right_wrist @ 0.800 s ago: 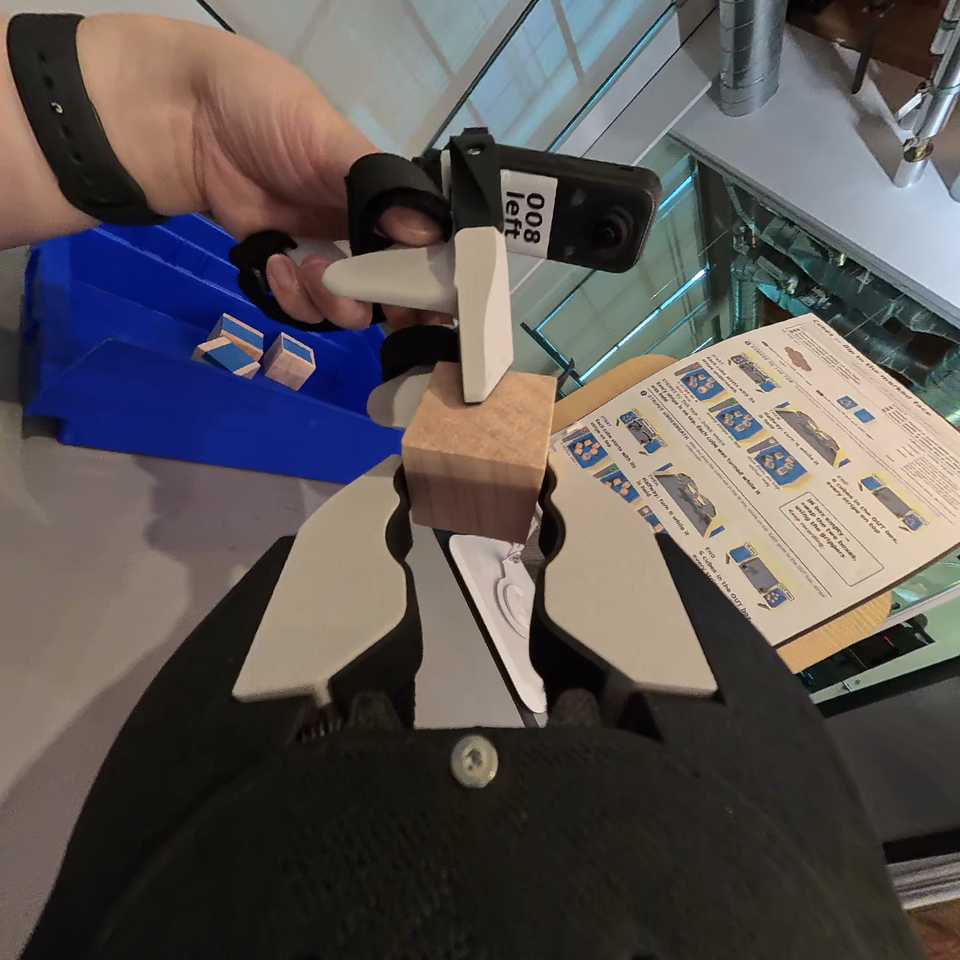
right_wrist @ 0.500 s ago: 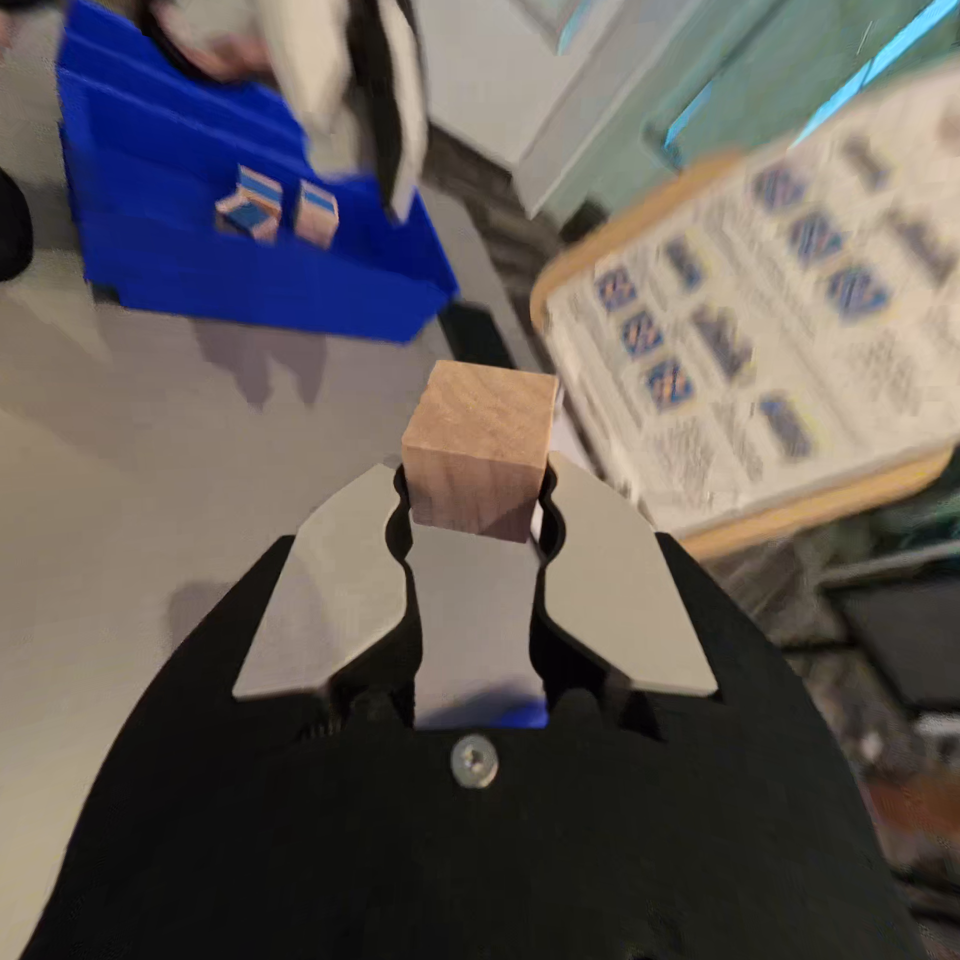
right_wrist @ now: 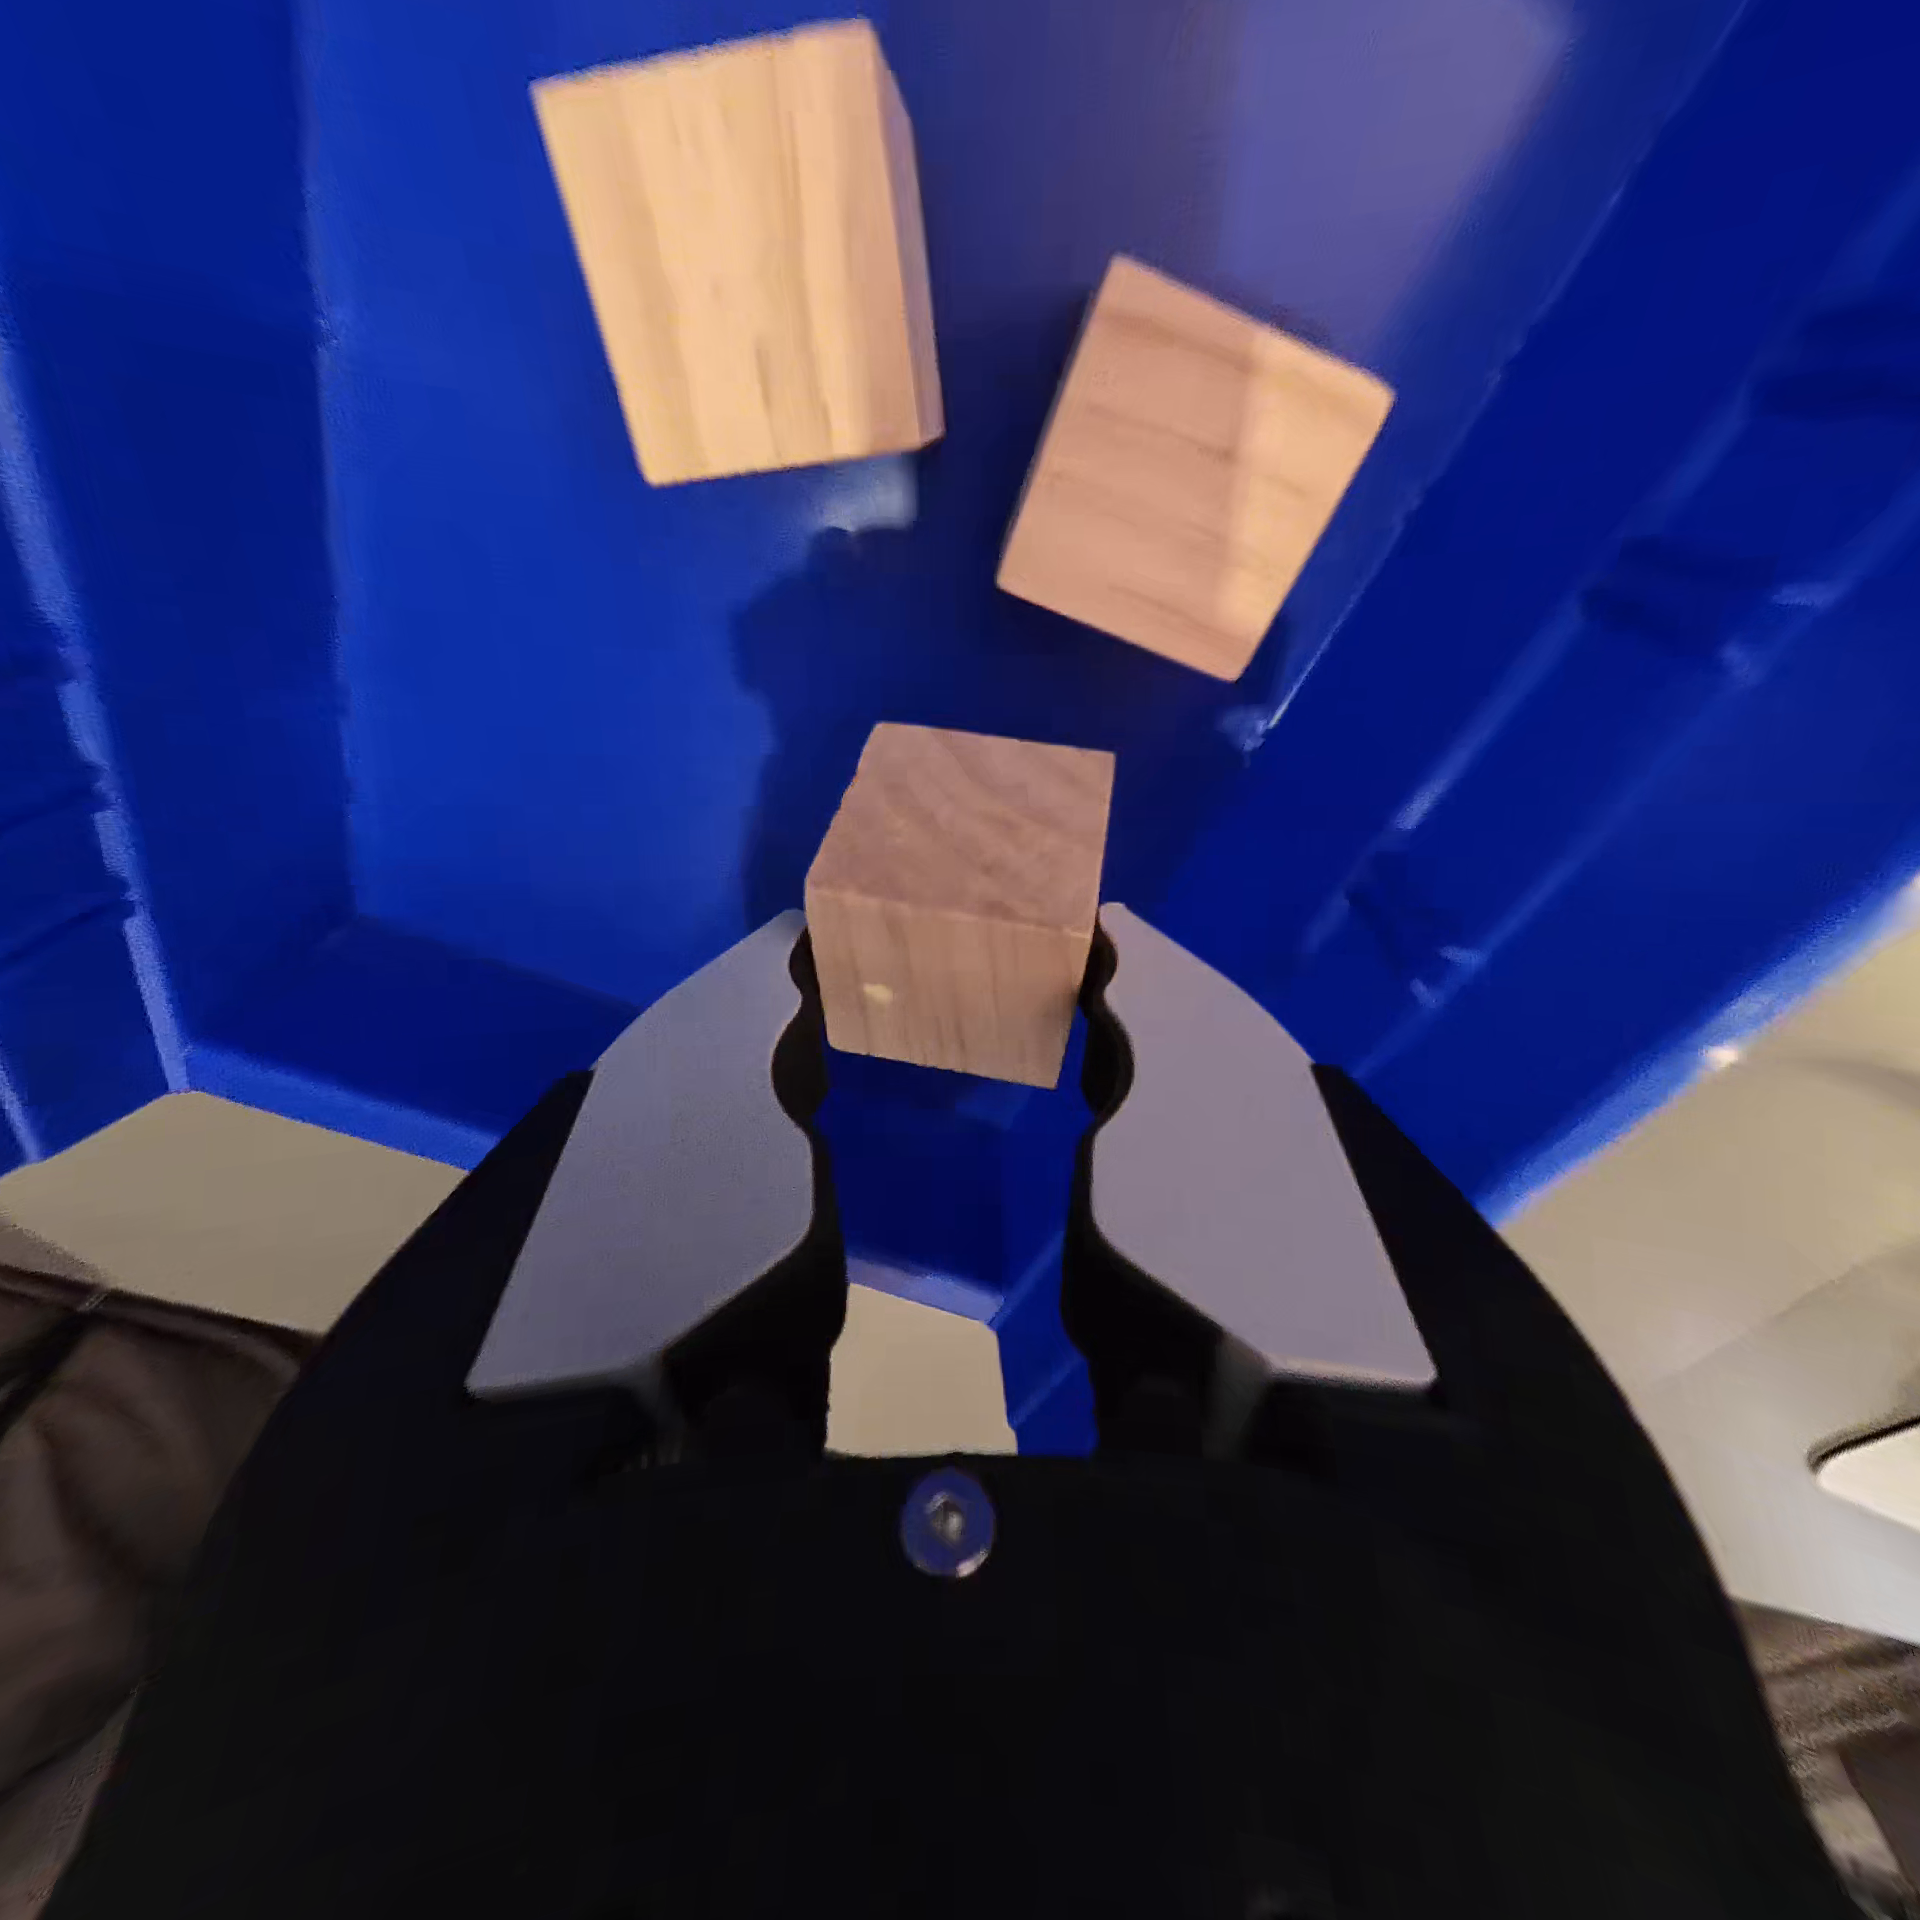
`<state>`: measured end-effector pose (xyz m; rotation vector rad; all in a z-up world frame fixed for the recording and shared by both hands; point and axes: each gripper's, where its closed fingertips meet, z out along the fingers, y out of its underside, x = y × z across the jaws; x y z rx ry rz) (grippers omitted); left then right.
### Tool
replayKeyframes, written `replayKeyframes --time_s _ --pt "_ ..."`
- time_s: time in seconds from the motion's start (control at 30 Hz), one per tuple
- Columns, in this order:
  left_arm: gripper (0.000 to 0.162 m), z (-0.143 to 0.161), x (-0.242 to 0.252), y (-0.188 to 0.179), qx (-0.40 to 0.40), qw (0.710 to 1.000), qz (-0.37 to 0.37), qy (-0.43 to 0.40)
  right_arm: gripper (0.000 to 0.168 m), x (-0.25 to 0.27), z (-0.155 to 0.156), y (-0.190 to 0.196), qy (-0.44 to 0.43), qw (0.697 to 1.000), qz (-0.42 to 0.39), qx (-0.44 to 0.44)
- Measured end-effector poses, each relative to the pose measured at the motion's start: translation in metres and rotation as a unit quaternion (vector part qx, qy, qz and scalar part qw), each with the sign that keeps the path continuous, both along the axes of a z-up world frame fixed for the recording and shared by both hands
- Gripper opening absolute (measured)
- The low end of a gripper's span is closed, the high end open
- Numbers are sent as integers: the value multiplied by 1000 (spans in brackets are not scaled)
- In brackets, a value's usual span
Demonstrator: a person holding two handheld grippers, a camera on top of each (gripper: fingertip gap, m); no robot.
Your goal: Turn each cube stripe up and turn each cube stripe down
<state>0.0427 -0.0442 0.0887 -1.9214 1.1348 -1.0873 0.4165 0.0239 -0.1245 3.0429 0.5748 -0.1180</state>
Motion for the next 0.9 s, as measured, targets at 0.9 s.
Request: replayKeyframes --time_s 0.9 --pt "43 -23 -185 79 61 907 372 188 62 -20 35 28 -39 992 38 112"
